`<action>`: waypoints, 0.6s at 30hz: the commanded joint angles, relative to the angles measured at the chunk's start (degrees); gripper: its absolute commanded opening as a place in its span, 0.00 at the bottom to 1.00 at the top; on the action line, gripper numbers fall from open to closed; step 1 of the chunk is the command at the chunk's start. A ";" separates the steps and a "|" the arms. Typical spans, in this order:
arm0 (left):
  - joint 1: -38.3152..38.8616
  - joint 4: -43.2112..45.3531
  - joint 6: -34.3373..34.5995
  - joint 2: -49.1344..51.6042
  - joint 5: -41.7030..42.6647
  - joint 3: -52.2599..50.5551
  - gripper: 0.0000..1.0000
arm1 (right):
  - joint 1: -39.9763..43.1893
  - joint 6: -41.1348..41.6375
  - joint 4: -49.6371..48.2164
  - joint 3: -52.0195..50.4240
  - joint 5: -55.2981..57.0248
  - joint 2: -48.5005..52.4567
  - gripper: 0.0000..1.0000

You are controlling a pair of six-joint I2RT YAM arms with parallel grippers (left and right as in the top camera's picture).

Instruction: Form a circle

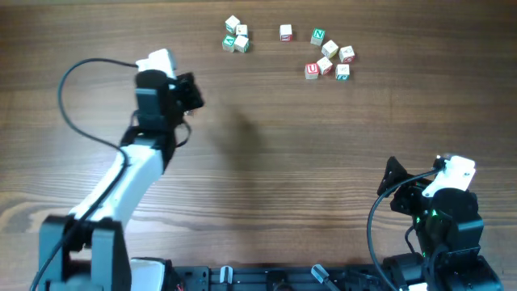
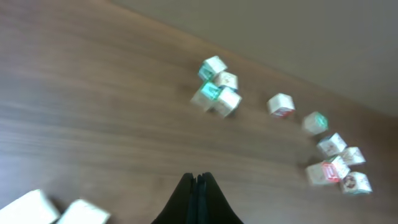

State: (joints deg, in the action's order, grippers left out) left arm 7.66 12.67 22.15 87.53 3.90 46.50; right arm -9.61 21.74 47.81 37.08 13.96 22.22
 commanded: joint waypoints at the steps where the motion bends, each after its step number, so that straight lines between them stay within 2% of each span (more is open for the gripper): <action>1: 1.84 4.72 8.55 6.23 -4.63 0.02 0.04 | -0.07 -0.55 -0.13 -0.22 -0.35 0.20 1.00; 3: 1.81 8.28 12.28 10.38 -4.57 0.50 0.04 | -0.07 -0.57 -0.13 -0.22 -0.35 0.17 1.00; 6: 1.88 8.37 13.07 15.93 -4.22 4.63 0.04 | -0.07 -0.55 -0.13 -0.22 -0.35 0.20 1.00; 13: 1.81 -3.78 13.40 22.51 -5.29 18.56 0.04 | -0.07 -0.57 -0.13 -0.22 -0.33 0.17 1.00; 18: 1.84 -7.78 18.23 22.58 -6.73 20.41 0.04 | -0.07 -0.57 -0.13 -0.22 -0.35 0.17 1.00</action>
State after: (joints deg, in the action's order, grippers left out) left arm 9.65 6.31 36.12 109.36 -1.02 65.89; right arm -9.61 21.74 47.79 37.08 13.96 22.22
